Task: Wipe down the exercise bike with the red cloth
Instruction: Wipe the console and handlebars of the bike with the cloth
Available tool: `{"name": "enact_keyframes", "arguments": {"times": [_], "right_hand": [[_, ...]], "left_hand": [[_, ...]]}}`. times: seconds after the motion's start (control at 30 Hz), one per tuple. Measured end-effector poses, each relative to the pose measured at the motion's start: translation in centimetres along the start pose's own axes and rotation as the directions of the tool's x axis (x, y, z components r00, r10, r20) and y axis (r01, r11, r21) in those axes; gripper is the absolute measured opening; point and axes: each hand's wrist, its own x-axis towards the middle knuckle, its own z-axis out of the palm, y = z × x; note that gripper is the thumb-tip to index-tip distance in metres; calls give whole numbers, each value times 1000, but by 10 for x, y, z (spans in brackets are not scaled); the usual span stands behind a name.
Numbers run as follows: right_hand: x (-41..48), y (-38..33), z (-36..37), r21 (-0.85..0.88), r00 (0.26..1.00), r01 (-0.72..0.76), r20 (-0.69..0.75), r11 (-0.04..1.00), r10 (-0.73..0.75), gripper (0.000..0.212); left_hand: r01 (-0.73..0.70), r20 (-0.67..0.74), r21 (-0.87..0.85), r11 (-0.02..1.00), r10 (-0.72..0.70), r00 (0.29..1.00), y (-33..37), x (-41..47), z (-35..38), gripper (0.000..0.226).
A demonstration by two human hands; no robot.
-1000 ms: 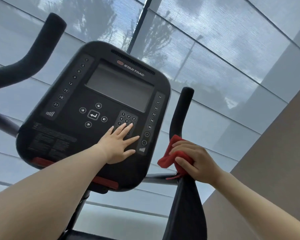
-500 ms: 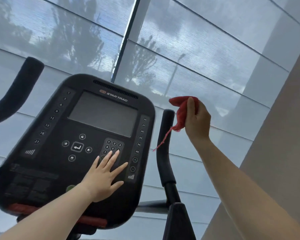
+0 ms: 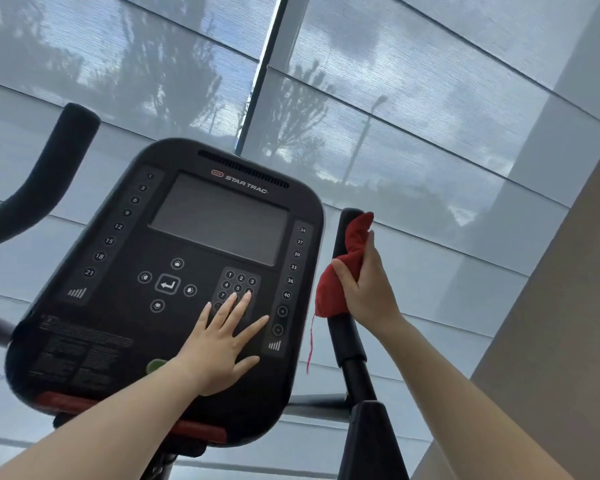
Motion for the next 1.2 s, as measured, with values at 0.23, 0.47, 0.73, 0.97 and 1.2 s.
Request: {"name": "enact_keyframes", "arguments": {"times": [0.23,0.47,0.73,0.97,1.2], "right_hand": [[-28,6,-23,-97,969,-154,181,983,170,26],[-77,-38,-101,169,943,-222,288,960,167,15],[-149,-35,-43,-152,883,-374,243,915,402,31],[-161,-37,-51,-258,919,-262,228,930,322,21],[-168,-41,-62,-180,947,-76,296,981,128,23]], "left_hand": [[5,30,-6,1000,-5,1000,1,-2,-6,65],[11,54,-3,1000,-11,998,2,-2,-11,66],[15,53,-104,994,-9,999,5,-4,-35,60],[-90,0,-211,973,92,996,34,-7,-76,58],[-47,167,-210,977,83,982,55,-59,-93,58]]}}
